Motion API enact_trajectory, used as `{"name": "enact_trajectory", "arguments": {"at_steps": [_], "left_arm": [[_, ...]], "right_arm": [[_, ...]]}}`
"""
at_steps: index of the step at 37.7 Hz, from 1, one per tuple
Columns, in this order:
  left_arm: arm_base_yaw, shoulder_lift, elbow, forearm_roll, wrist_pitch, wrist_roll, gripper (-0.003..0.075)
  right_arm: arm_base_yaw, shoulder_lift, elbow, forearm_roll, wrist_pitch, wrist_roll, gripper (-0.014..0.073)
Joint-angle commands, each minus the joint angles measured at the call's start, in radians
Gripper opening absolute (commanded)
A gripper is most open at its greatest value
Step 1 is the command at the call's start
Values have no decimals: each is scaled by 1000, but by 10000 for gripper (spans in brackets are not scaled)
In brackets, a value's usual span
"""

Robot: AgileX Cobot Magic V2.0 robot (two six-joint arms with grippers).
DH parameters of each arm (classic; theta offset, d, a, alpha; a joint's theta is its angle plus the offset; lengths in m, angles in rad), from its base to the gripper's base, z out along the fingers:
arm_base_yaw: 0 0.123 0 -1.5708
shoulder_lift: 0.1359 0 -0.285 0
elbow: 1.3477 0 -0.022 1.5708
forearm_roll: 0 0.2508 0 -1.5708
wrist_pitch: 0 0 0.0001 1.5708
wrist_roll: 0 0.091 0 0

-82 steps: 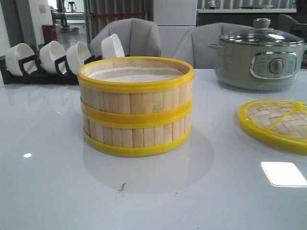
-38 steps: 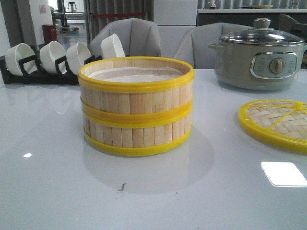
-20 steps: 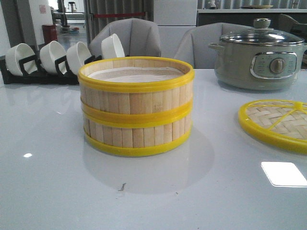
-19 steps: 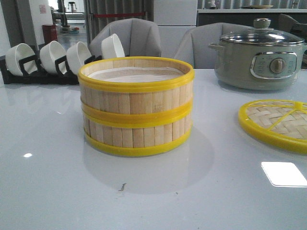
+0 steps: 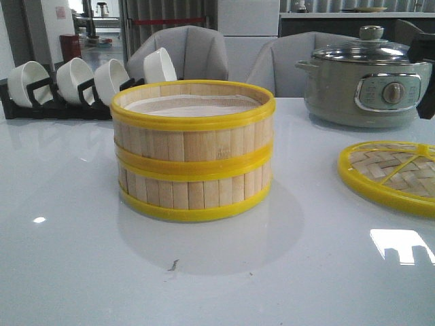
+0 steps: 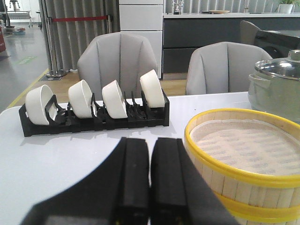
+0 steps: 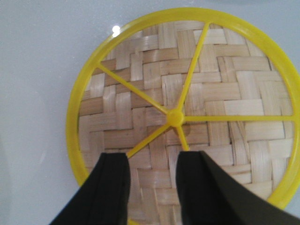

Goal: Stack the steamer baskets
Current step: 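Lower the right gripper and grasp the woven lid's center hub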

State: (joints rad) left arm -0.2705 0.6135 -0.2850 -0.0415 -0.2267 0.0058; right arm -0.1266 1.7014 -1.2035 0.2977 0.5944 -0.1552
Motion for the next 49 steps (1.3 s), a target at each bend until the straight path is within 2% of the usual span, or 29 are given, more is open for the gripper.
{"name": "enact_trajectory", "arguments": {"at_steps": [1, 13, 35, 42, 49], "left_arm": [[1, 6, -29, -1, -93, 3, 97], [1, 6, -29, -1, -93, 3, 97], [1, 6, -29, -1, -93, 3, 97], [1, 6, -29, -1, -93, 3, 97], [1, 6, -29, -1, -93, 3, 97]], "right_arm": [[-5, 26, -85, -37, -4, -5, 371], [-3, 118, -137, -42, -19, -5, 371], [-3, 142, -137, -41, -86, -5, 369], [-2, 144, -137, -41, -80, -5, 284], [3, 162, -136, -41, -75, -5, 277]]}}
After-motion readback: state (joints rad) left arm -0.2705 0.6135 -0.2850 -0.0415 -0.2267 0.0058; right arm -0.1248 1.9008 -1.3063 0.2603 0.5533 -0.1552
